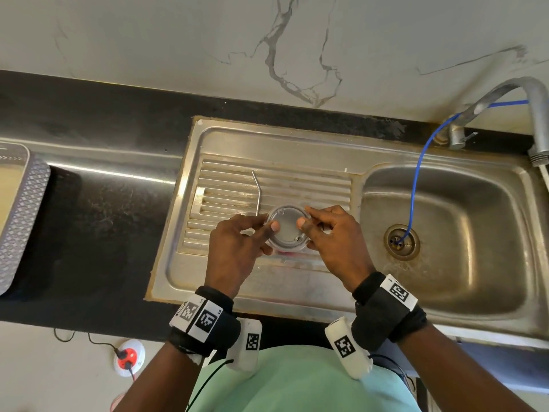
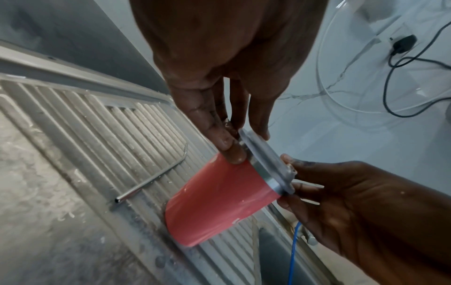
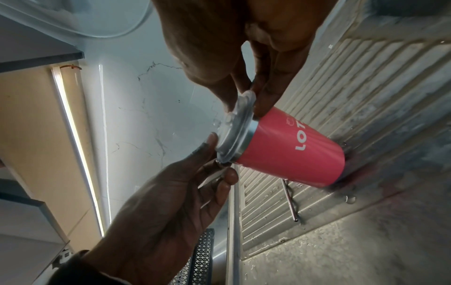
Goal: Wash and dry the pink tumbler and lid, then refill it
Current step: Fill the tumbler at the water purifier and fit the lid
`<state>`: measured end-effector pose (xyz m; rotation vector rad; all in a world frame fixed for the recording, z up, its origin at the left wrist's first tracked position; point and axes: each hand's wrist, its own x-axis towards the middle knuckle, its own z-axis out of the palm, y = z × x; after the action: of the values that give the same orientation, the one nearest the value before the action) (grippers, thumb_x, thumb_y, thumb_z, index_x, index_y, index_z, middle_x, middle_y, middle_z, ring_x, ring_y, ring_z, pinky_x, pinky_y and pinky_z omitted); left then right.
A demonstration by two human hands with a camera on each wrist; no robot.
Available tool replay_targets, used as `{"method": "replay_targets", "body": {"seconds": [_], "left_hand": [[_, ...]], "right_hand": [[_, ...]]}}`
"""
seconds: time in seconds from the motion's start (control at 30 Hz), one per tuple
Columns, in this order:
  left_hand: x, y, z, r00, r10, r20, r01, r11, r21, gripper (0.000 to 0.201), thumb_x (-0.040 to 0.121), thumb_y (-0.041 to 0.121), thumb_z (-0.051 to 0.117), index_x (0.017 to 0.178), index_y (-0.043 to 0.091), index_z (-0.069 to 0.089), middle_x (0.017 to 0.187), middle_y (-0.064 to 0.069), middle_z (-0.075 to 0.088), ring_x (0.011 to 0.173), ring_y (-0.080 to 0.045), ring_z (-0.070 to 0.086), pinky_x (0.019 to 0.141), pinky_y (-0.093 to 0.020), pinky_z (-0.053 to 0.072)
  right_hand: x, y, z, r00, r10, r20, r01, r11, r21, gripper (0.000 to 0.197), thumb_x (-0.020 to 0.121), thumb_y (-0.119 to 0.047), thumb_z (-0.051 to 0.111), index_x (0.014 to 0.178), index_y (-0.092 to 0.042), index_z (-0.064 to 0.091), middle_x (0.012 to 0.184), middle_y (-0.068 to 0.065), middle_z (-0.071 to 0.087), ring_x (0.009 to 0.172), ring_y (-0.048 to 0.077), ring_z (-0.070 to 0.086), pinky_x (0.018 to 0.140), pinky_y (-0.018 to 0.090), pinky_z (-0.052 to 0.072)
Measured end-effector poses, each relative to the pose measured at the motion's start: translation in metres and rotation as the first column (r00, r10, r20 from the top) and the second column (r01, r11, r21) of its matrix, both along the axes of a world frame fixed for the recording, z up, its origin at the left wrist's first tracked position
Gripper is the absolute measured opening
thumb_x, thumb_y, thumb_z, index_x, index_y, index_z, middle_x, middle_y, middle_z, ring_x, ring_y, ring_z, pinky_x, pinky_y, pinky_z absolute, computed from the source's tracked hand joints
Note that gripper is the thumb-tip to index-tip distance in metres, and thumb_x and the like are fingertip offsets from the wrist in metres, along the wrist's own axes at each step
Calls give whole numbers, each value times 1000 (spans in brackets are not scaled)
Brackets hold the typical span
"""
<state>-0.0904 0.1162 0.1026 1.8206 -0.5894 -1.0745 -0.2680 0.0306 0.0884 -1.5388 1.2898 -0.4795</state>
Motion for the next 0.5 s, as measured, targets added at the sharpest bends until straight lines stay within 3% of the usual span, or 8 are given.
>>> {"method": "replay_targets", "body": {"seconds": [0.13, 0.23, 0.3, 0.37, 0.43, 0.5], "left_hand": [[2, 0, -2, 1000, 5, -20, -5, 1000, 22, 42, 86, 33, 89, 120, 12, 80, 99, -7, 81, 67, -26, 78, 79, -49, 68], [6, -2, -2, 998, -53, 41, 52, 998, 19, 38, 87, 36, 88, 120, 19, 81, 94, 1, 82, 67, -21, 78, 80, -47, 67], [10, -2, -3, 990, -117, 83, 116, 993, 20, 32, 89, 43, 84, 115, 26, 81, 88, 5, 81, 68, -19, 78, 82, -45, 65], [17, -1, -8, 986, -134, 97, 133, 991, 17, 37, 95, 57, 71, 107, 24, 81, 86, 2, 80, 69, -21, 77, 81, -45, 65], [23, -4, -21, 991, -99, 92, 94, 994, 60, 53, 104, 62, 52, 98, 17, 79, 82, -4, 78, 69, -26, 76, 73, -39, 61], [27, -9, -40, 956, -197, 219, 153, 967, 202, 50, 111, 51, 48, 91, 14, 73, 80, -4, 75, 73, -29, 73, 67, -35, 55]], "right_hand": [[0, -2, 0, 1000, 7, -15, -7, 1000, 8, 46, 97, -37, 70, 139, -18, 66, 111, -8, 59, 105, 17, 63, 91, 46, 61], [1, -3, 2, 1000, 16, -25, -16, 1000, -9, 45, 97, -37, 70, 138, -18, 67, 112, -7, 59, 105, 16, 63, 92, 45, 61], [2, -2, 3, 999, 24, -47, -25, 999, -27, 43, 98, -37, 69, 137, -19, 67, 112, -7, 58, 103, 14, 63, 92, 45, 61], [4, 1, 6, 998, 26, -53, -29, 998, -56, 42, 99, -36, 67, 137, -19, 66, 112, -6, 57, 101, 13, 63, 91, 44, 61], [4, 1, 7, 997, 24, -72, -31, 995, -94, 41, 100, -37, 66, 137, -20, 67, 111, -5, 57, 97, 9, 63, 92, 35, 60], [2, 1, 8, 992, 41, -119, -56, 990, -130, 40, 101, -38, 65, 136, -20, 67, 113, -4, 59, 95, 2, 62, 88, 12, 51]]}}
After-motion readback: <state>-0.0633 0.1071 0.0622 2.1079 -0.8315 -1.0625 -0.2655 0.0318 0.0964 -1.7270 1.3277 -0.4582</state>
